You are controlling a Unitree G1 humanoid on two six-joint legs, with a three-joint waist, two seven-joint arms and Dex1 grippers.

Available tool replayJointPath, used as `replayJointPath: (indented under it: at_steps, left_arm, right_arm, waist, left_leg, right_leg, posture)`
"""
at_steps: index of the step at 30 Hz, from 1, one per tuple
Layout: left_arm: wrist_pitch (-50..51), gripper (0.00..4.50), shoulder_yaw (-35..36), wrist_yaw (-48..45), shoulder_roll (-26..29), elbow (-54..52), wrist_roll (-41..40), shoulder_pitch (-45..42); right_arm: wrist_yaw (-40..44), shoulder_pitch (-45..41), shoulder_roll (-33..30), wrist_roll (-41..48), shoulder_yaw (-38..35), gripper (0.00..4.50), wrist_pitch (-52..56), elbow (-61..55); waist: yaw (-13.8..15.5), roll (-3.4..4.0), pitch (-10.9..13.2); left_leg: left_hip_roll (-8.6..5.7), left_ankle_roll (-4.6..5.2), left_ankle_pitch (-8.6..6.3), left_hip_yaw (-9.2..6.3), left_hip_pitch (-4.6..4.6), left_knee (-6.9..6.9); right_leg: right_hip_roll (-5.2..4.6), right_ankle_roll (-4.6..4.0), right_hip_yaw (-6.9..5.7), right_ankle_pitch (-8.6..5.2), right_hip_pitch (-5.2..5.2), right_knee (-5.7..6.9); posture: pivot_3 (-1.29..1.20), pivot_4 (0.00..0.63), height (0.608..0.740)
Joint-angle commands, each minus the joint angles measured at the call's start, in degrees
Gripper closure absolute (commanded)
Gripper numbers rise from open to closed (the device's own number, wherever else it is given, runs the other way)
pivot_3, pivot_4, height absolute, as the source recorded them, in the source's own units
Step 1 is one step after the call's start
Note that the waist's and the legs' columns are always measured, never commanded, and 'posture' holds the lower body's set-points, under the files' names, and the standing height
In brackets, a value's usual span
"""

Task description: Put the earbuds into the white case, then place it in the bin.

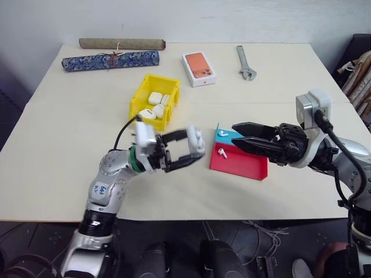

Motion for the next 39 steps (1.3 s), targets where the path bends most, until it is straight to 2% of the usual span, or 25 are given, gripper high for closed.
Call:
replayJointPath:
  at_steps: [1, 4, 9, 15, 19, 27, 30, 32, 36, 39]
  left_arm:
    - [-1.5, 1.7, -2.0, 0.5, 0.7, -0.6, 4.2, -2.0]
    - [-1.2, 1.7, -2.3, 0.9, 0.2, -0.4, 4.8, -2.4]
    - [-1.5, 1.7, -3.6, 1.2, 0.0, -0.8, 6.6, -2.3]
    - [-1.0, 1.7, -3.4, 1.4, -0.2, -1.9, 6.0, -1.4]
    - [-1.2, 1.7, -3.2, 1.6, -0.2, -2.7, 5.9, -0.9]
    - [-1.8, 1.7, -1.8, 1.1, 0.0, -4.5, 4.4, 0.5]
    - [1.0, 1.7, 1.1, 2.1, 0.8, -6.7, 1.8, 2.6]
    - [3.9, 1.7, 5.4, 3.3, 2.0, -8.5, -1.6, 4.5]
    - [12.1, 1.7, 15.2, 4.5, 6.8, -10.3, -10.2, 7.1]
    - [13.1, 1.7, 20.5, 7.3, 8.6, -7.3, -11.3, 5.9]
  right_arm:
    - [2.6, -2.6, 1.1, -6.2, 4.4, 3.42, -6.1, -3.8]
    - [1.7, -4.8, 3.4, -8.7, 8.7, 4.46, -6.3, -5.1]
    - [-0.8, -7.2, 5.0, -18.8, 17.4, 4.46, -7.6, -5.0]
    - [-2.6, -8.2, 6.9, -23.3, 20.3, 4.46, -6.3, -4.1]
    - [-0.3, -6.6, 3.5, -26.1, 21.3, 4.46, -5.7, -3.1]
    - [3.5, 2.0, -0.6, -26.7, 15.9, 4.46, -10.0, 0.0]
    - [2.8, 7.9, 2.9, -24.5, 9.5, 4.46, -15.7, 0.1]
    - [1.3, 13.2, 6.3, -21.6, 2.4, 4.46, -19.3, -0.3]
    - [-1.1, 21.8, 10.0, -24.8, -6.1, 3.29, -30.2, -1.8]
    - [-6.1, 23.7, 14.0, -25.7, -10.4, 2.25, -36.2, -2.9]
  waist:
    - [0.2, 0.0, 0.0]
    - [0.4, 0.0, 0.0]
    - [0.4, 0.0, 0.0]
    - [0.5, 0.0, 0.0]
    - [0.5, 0.0, 0.0]
    - [0.6, -0.01, 0.0]
    - [0.4, -0.01, 0.0]
    - [0.4, -0.01, 0.0]
    - [0.4, -0.01, 0.0]
    - [0.4, -0.01, 0.0]
  left_leg:
    - [0.0, -0.02, 0.01, 0.0, -0.01, 0.0]
    - [0.01, -0.16, 0.09, -0.01, -0.03, 0.0]
    - [0.01, -0.2, 0.08, -0.03, -0.03, 0.01]
    - [0.0, -0.2, 0.08, -0.03, -0.06, 0.05]
    - [0.0, -0.2, 0.08, -0.03, -0.05, 0.05]
    - [0.0, -0.17, 0.06, -0.06, -0.06, 0.06]
    - [0.0, -0.18, 0.07, -0.05, -0.04, 0.06]
    - [0.02, -0.19, 0.07, -0.03, 0.0, 0.04]
    - [0.04, -0.26, 0.11, -0.06, 0.06, 0.04]
    - [0.01, -0.26, 0.11, -0.05, 0.11, 0.07]
  right_leg:
    - [-0.01, 0.0, 0.0, 0.0, 0.0, -0.02]
    - [-0.03, 0.0, -0.01, 0.0, -0.03, -0.03]
    - [-0.06, 0.0, -0.03, 0.0, -0.03, -0.03]
    - [-0.06, 0.0, -0.04, 0.0, -0.03, -0.01]
    - [-0.06, 0.0, -0.05, 0.0, -0.03, 0.01]
    - [-0.07, 0.0, -0.11, 0.0, 0.01, -0.03]
    - [-0.07, 0.01, -0.11, 0.0, 0.03, -0.01]
    - [-0.05, 0.01, -0.08, 0.01, 0.04, 0.03]
    - [-0.03, 0.01, -0.09, 0.01, 0.03, 0.28]
    - [-0.06, 0.01, -0.04, 0.0, 0.04, 0.29]
  posture:
    - [0.0, 0.15, 0.74]
    - [0.0, 0.15, 0.74]
    - [0.0, 0.15, 0.74]
    - [0.0, 0.15, 0.74]
    - [0.0, 0.15, 0.74]
    - [0.0, 0.15, 0.74]
    - [0.0, 0.15, 0.74]
    - [0.0, 0.15, 0.74]
    - [0.0, 0.15, 0.74]
    - [0.0, 0.15, 0.74]
